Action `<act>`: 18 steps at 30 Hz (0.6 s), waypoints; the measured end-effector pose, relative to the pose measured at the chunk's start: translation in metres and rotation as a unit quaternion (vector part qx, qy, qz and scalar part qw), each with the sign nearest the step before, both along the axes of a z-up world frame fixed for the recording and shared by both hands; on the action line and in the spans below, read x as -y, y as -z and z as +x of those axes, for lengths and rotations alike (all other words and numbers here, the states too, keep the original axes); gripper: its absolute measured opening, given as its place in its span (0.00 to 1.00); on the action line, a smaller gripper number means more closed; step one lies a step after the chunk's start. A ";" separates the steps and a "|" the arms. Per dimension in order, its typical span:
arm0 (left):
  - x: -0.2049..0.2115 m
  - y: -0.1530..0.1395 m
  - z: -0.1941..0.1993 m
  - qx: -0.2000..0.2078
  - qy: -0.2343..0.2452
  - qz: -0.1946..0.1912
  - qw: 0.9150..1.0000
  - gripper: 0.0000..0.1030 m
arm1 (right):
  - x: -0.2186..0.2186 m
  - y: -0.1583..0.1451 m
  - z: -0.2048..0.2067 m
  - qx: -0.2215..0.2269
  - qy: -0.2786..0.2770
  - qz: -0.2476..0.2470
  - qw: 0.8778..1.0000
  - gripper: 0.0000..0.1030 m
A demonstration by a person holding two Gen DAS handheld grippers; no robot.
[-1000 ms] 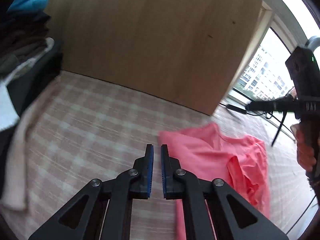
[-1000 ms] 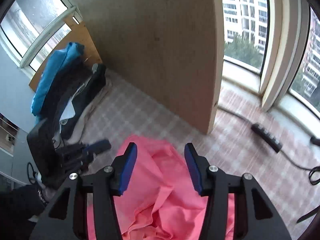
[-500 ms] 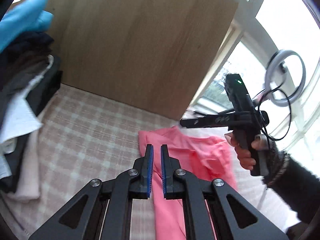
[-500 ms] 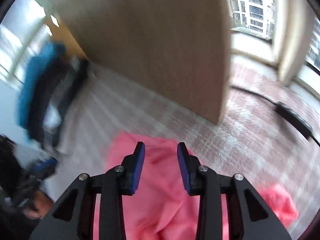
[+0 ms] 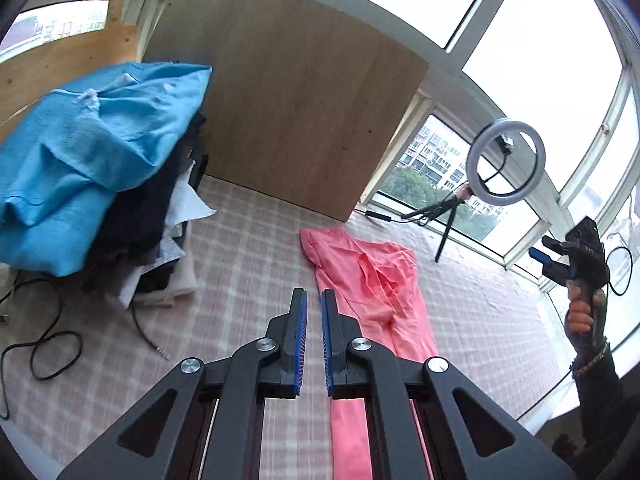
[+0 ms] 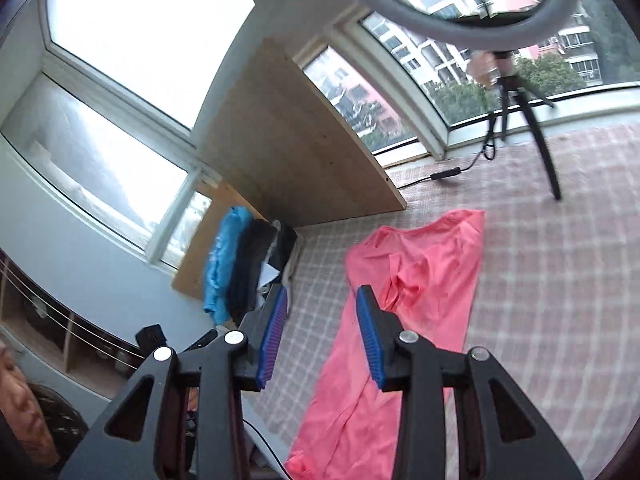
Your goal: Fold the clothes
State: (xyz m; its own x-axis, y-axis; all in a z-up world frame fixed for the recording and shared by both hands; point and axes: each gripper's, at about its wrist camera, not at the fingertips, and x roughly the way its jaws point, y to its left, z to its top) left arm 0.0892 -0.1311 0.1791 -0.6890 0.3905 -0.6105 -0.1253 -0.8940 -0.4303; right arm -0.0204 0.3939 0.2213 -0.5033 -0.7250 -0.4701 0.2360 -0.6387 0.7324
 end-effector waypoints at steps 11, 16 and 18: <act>-0.046 0.053 0.095 0.062 0.164 -0.023 0.984 0.15 | 0.016 0.029 0.220 0.021 0.101 0.093 0.990 0.43; -0.116 0.122 0.094 0.116 0.270 -0.057 0.954 0.15 | 0.082 0.103 0.272 0.086 0.077 0.120 0.986 0.43; -0.129 0.136 0.104 0.144 0.317 -0.066 0.935 0.15 | 0.099 0.119 0.286 0.097 0.069 0.116 0.986 0.42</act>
